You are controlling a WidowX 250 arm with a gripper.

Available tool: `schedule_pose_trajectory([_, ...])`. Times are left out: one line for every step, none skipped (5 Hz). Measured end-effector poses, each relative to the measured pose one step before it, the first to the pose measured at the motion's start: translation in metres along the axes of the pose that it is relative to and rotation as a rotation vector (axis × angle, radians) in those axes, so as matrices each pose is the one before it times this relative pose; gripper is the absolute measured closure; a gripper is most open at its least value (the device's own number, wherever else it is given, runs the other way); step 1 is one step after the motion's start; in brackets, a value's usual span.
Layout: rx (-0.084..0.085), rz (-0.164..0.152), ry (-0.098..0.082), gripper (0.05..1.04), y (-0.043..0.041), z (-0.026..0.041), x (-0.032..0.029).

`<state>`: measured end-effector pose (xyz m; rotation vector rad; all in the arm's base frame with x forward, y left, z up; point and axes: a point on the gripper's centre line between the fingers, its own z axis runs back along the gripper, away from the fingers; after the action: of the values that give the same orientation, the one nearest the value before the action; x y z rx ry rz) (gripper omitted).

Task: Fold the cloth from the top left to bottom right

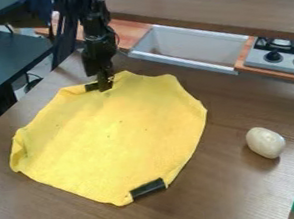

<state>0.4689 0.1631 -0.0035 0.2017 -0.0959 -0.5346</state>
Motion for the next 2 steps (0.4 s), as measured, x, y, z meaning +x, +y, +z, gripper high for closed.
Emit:
schedule_pose_trajectory([-0.0365,-0.0069,0.0083,0.084,0.00651,-0.01246,-0.00418])
schedule_pose_trajectory([-0.0163,-0.0272,-0.0040,0.121,0.00255,-0.00307,0.00336])
